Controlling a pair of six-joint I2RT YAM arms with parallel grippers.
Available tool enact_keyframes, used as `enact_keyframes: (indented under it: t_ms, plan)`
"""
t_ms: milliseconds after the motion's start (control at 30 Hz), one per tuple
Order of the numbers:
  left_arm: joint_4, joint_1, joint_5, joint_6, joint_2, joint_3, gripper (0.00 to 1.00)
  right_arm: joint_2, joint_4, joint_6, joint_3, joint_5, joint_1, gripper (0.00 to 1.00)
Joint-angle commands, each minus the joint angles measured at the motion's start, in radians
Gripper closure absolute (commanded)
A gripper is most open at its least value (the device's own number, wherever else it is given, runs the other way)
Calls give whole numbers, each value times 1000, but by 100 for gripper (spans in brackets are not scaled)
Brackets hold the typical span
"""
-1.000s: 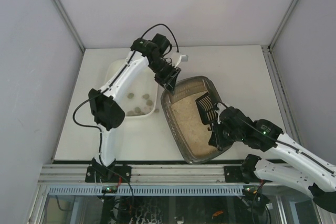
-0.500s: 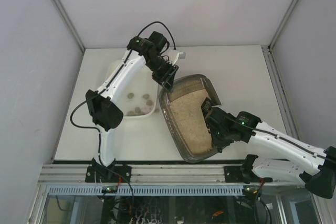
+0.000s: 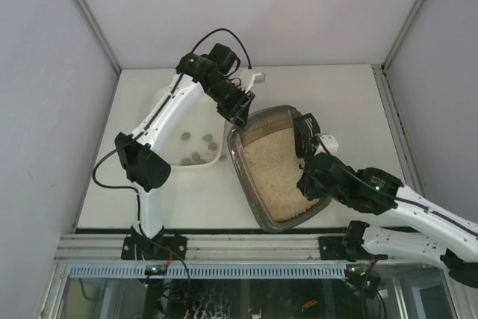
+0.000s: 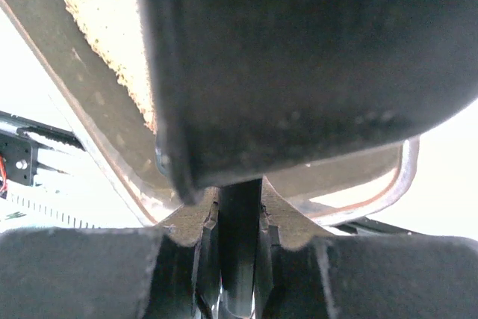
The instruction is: Clean the litter box
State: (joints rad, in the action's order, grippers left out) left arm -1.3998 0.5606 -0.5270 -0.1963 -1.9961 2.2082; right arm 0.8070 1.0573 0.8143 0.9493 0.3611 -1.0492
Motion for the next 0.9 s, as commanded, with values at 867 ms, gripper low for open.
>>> enact_keyframes:
  t_ms: [867]
  plan:
    - [132,42,-16,-51,170,-100,100,97,-179,-55,-34,-155,58,100]
